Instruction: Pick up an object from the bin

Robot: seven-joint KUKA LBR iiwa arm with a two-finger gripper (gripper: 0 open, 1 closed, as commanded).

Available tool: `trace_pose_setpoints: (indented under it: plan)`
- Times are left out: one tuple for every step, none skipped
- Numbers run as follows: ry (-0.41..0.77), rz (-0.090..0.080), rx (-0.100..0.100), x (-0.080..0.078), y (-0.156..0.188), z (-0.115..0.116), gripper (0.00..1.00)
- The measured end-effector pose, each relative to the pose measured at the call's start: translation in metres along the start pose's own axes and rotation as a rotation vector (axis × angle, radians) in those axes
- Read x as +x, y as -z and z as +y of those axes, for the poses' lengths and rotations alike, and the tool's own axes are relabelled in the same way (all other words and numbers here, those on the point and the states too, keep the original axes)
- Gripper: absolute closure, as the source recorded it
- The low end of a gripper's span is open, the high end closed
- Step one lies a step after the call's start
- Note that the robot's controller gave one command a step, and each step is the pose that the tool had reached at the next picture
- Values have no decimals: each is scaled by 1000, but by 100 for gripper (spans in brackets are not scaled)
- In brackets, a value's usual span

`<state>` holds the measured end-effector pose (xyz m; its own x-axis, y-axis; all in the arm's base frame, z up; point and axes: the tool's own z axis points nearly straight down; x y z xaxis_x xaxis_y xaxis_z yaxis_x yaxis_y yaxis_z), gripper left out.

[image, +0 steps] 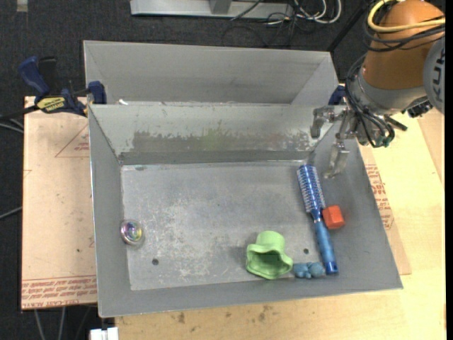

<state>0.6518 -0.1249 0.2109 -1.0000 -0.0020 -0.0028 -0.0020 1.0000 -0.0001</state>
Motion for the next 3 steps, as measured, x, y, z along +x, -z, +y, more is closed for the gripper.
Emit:
trace_pose_setpoints:
  plan:
    - [-15, 13, -2, 79, -89, -31, 0]
    - [296, -5, 0, 117, -139, -8, 0]
    - [404, -15, 0, 166, -131, 71, 0]
